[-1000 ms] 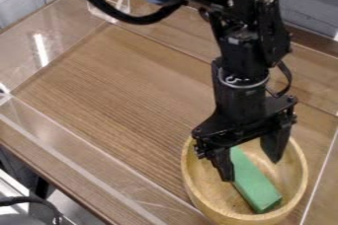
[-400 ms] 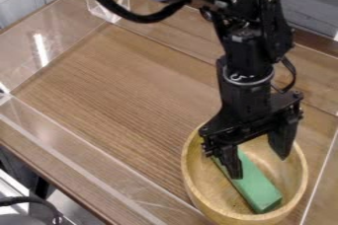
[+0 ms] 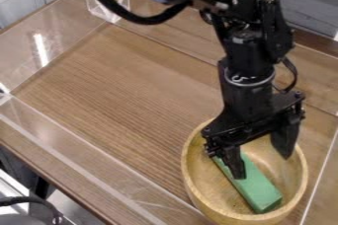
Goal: Remove the green block from inside the brown bowl and put it on the table
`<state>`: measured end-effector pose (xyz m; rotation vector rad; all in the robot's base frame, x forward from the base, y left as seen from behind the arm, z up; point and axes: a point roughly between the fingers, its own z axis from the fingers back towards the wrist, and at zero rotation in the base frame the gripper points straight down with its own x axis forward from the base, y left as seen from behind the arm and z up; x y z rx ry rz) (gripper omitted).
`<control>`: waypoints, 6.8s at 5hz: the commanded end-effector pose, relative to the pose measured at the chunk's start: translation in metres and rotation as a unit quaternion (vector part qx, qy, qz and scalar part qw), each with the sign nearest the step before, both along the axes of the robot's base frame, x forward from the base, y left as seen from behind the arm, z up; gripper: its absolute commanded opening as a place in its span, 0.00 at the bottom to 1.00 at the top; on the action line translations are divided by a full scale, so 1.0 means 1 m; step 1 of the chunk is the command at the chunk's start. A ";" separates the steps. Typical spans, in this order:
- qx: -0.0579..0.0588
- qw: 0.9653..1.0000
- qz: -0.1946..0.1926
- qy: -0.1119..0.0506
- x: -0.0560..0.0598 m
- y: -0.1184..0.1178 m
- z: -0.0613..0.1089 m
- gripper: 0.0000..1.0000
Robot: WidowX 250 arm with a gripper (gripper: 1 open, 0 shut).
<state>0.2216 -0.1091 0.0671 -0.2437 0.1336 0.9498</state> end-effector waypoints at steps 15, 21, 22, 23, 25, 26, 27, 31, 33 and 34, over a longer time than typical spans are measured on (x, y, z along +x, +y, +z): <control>0.000 0.999 0.043 -0.012 0.001 0.017 -0.014 0.00; -0.007 0.999 0.049 -0.015 -0.006 0.037 0.010 0.00; -0.010 0.999 0.046 -0.015 -0.008 0.040 0.012 0.00; -0.015 0.999 0.046 -0.013 -0.010 0.042 0.014 0.00; -0.020 0.998 0.057 -0.013 -0.011 0.058 0.021 0.00; -0.019 0.997 0.078 -0.017 -0.011 0.083 0.024 0.00; -0.019 0.996 0.090 -0.022 -0.009 0.105 0.023 0.00; -0.024 0.991 0.128 -0.032 0.002 0.127 0.018 0.00; -0.023 0.989 0.139 -0.034 0.004 0.132 0.017 0.00; -0.023 0.989 0.141 -0.033 0.005 0.134 0.018 0.00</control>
